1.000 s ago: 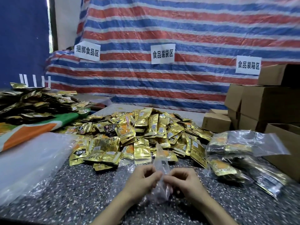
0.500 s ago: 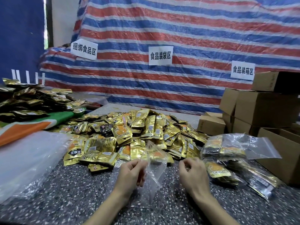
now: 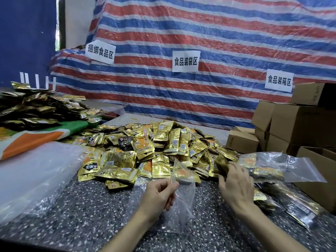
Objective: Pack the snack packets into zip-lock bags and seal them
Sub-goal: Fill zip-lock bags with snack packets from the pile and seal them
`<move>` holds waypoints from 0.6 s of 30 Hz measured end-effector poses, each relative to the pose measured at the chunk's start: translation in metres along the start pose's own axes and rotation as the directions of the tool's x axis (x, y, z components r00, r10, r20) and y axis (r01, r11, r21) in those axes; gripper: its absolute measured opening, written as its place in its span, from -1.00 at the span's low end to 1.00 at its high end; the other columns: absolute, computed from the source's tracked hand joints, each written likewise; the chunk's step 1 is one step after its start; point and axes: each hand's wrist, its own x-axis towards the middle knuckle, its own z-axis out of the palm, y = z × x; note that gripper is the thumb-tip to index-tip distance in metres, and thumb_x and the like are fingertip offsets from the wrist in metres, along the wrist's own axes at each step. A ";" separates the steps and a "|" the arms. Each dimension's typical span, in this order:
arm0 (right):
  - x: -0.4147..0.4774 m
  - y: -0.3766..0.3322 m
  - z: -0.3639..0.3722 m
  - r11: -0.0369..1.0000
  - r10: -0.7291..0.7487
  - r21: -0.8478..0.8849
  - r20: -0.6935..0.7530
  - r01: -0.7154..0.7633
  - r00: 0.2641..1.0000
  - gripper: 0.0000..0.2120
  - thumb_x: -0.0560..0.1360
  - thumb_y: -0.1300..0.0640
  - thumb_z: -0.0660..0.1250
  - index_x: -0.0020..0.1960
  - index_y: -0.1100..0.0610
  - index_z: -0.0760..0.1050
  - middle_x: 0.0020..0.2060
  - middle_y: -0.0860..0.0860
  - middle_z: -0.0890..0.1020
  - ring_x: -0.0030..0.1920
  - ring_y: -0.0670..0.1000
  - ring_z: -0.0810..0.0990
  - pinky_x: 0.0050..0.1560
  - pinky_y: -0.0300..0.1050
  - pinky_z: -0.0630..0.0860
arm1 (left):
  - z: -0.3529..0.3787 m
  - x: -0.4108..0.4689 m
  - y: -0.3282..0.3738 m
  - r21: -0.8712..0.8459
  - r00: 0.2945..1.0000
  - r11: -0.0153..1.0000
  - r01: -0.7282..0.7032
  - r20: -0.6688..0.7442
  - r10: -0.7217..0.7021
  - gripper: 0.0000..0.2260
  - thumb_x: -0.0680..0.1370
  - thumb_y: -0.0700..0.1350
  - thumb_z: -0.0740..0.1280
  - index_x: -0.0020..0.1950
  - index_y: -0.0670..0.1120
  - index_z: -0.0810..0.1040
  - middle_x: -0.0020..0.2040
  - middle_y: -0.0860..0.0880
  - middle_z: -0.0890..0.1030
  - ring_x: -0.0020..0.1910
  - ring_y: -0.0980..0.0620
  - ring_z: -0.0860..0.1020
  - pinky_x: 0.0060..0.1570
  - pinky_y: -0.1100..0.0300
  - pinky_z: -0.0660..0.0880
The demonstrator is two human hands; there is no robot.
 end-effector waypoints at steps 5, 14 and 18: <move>0.020 0.007 -0.034 0.987 -0.038 0.153 -0.060 0.047 0.997 -0.77 0.48 0.33 0.42 0.13 0.32 0.57 -0.01 0.19 0.64 -0.23 0.06 0.51 -0.28 -0.14 0.42 | 0.002 -0.001 0.001 0.015 1.000 1.000 0.018 0.022 -0.019 -0.71 0.59 -0.18 0.34 -0.34 -0.18 0.49 -0.48 -0.05 0.48 -0.55 0.08 0.37 -0.52 0.30 0.30; 0.022 -0.017 -0.093 0.649 0.153 0.760 -0.089 -0.032 0.984 -0.83 0.49 0.31 0.45 0.06 0.14 0.62 -0.10 0.02 0.68 -0.21 -0.01 0.71 -0.32 -0.14 0.66 | 0.003 -0.002 0.002 0.070 0.999 0.997 0.020 0.048 -0.024 -0.70 0.60 -0.18 0.35 -0.34 -0.17 0.48 -0.47 -0.04 0.48 -0.54 0.08 0.38 -0.50 0.30 0.33; 0.011 -0.043 -0.106 0.464 0.121 0.871 0.119 -0.163 0.985 -0.83 0.49 0.32 0.44 0.05 0.16 0.61 -0.04 0.10 0.68 -0.13 0.07 0.73 -0.24 -0.05 0.69 | 0.005 -0.002 0.006 0.080 0.999 0.997 0.002 0.047 -0.006 -0.73 0.58 -0.16 0.35 -0.30 -0.22 0.49 -0.48 -0.04 0.47 -0.55 0.07 0.37 -0.51 0.28 0.31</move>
